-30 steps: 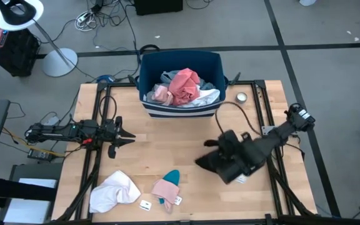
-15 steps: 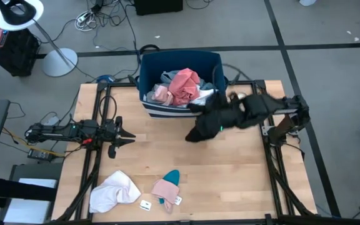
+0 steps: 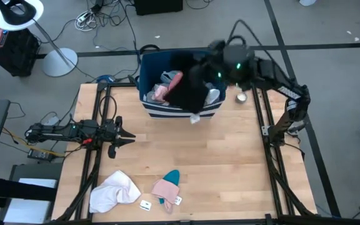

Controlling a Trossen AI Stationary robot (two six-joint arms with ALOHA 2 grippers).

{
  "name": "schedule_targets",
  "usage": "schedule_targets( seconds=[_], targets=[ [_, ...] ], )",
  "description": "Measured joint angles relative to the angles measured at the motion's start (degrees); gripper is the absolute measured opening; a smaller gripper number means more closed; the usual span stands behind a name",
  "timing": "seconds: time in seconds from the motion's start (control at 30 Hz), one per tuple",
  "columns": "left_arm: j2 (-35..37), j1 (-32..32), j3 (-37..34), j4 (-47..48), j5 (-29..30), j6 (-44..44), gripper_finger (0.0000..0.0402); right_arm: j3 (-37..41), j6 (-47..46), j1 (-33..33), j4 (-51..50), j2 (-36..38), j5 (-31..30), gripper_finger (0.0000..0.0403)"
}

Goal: Sort clothes
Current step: Put the black shirt into the blue laundry bin

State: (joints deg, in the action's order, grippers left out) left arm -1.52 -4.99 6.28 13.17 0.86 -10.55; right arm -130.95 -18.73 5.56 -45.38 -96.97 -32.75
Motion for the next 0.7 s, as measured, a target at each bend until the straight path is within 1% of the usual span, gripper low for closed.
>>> schedule_targets(
  seconds=[0.07,0.13,0.2,0.3,0.4,0.5,0.63,0.7],
  targets=[
    [0.02,0.0,0.0,0.0,0.02,0.0,0.0099,-0.14,2.03,2.2,4.41,0.0,1.71,0.0],
    [0.01,0.0,0.0,0.0,0.01,0.0,0.0099,-0.16,2.97,4.31,5.89,0.0,2.18,0.0],
    [0.02,0.0,0.0,0.02,0.0,0.0,0.0099,-0.16,2.96,6.47,5.23,-0.23,2.22,0.0],
    [0.0,0.0,0.0,0.0,0.0,0.0,0.0099,1.15,1.0,9.11,1.58,-0.36,2.21,0.0],
    [0.01,0.0,0.0,0.02,0.0,0.0,0.0099,5.54,-2.86,10.54,-2.73,-0.32,2.52,0.0],
    [0.01,0.0,0.0,0.02,0.02,0.0,0.0099,11.53,-7.36,11.87,-6.22,-0.5,4.79,0.0],
    [0.02,0.0,0.0,0.0,0.02,0.02,0.0099,21.57,-13.87,14.51,-5.64,-0.5,9.62,0.0],
    [0.0,0.0,0.0,0.0,0.02,0.02,0.0099,26.99,-16.26,16.07,-3.19,-0.49,12.56,0.0]
  ],
)
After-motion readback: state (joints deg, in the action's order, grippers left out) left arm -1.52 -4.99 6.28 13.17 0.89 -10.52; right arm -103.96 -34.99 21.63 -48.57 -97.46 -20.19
